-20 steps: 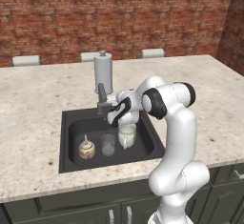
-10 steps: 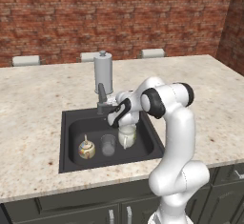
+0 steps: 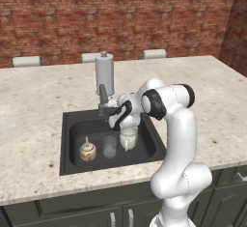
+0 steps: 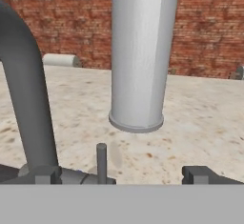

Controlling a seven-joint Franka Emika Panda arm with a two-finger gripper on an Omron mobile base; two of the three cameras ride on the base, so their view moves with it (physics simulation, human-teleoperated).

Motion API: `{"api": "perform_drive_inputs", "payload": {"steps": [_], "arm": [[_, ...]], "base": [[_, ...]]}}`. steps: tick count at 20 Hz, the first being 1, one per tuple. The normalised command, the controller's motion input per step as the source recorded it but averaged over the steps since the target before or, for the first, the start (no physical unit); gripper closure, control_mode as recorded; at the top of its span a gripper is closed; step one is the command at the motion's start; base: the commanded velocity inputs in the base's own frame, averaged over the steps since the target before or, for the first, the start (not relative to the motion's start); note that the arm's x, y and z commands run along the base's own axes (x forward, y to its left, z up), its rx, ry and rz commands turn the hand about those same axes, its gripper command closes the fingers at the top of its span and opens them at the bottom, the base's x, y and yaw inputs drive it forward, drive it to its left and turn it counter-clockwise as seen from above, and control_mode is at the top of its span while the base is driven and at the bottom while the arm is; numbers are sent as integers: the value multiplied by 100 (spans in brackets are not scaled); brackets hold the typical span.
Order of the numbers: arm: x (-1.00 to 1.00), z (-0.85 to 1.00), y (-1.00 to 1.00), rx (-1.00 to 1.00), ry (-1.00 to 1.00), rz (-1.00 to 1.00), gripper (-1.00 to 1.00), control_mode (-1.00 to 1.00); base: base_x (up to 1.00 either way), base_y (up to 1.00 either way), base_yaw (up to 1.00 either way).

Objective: Pick the teapot and jug and place them in the sink. Then turn on the water.

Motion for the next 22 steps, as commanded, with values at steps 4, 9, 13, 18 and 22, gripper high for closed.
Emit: {"api": "perform_drive_inputs", "payload": {"steps": [4,9,13,18,22], "arm": [[2,-14,3,0,-1,0,-100,-100],[2,-9,9,0,0,0,-100,-100],[3,-2,15,0,0,0,-100,-100],[9,0,11,1,0,0,-100,-100],[18,0,4,2,0,0,-100,-100]], "base": [[0,0,0],[0,0,0],[0,0,0],[0,0,0],[0,0,0]]}}
